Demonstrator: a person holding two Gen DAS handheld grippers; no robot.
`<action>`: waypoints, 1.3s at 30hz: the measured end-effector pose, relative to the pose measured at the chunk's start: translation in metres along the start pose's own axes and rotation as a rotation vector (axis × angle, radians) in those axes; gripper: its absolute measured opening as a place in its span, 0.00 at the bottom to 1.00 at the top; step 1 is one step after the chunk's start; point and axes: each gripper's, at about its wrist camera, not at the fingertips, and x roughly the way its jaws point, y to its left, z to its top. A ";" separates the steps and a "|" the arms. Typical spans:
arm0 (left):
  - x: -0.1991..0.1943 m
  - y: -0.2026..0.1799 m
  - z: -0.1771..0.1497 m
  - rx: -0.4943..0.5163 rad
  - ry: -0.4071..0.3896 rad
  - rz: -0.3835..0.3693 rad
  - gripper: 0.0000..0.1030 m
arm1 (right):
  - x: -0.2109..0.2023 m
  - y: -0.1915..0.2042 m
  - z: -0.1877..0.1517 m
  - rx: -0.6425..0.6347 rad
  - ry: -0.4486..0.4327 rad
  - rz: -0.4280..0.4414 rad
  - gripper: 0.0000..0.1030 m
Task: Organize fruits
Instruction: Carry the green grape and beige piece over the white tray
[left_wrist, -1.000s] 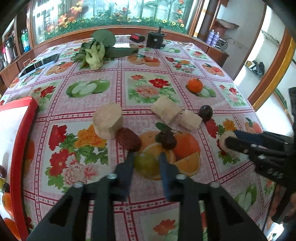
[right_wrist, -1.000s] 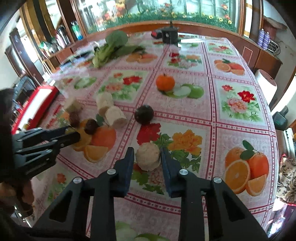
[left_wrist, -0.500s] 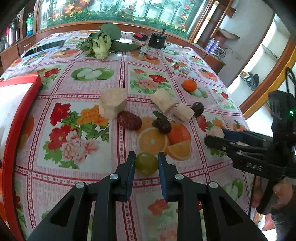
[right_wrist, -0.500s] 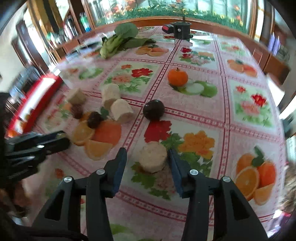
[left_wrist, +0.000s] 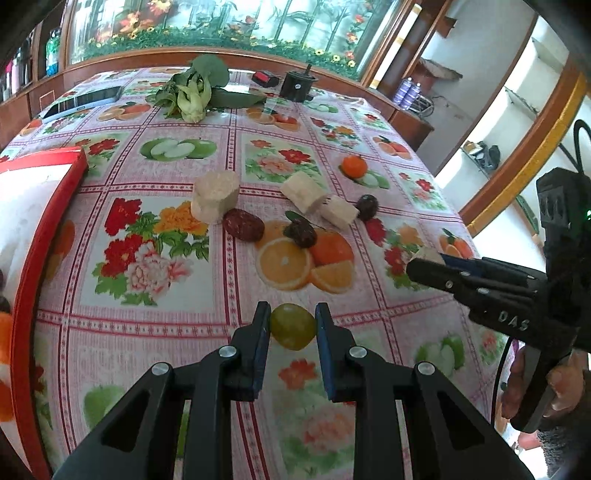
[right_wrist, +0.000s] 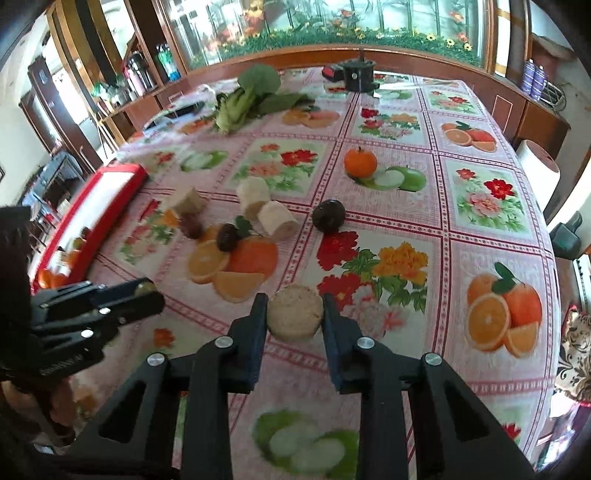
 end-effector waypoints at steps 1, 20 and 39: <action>-0.003 0.000 -0.002 -0.001 -0.004 -0.008 0.23 | -0.003 0.002 -0.001 0.000 -0.001 0.001 0.29; -0.066 0.054 -0.003 -0.045 -0.093 0.013 0.23 | 0.016 0.113 0.019 -0.093 0.047 0.055 0.29; -0.119 0.218 0.014 -0.221 -0.147 0.271 0.23 | 0.098 0.276 0.087 -0.278 0.089 0.187 0.30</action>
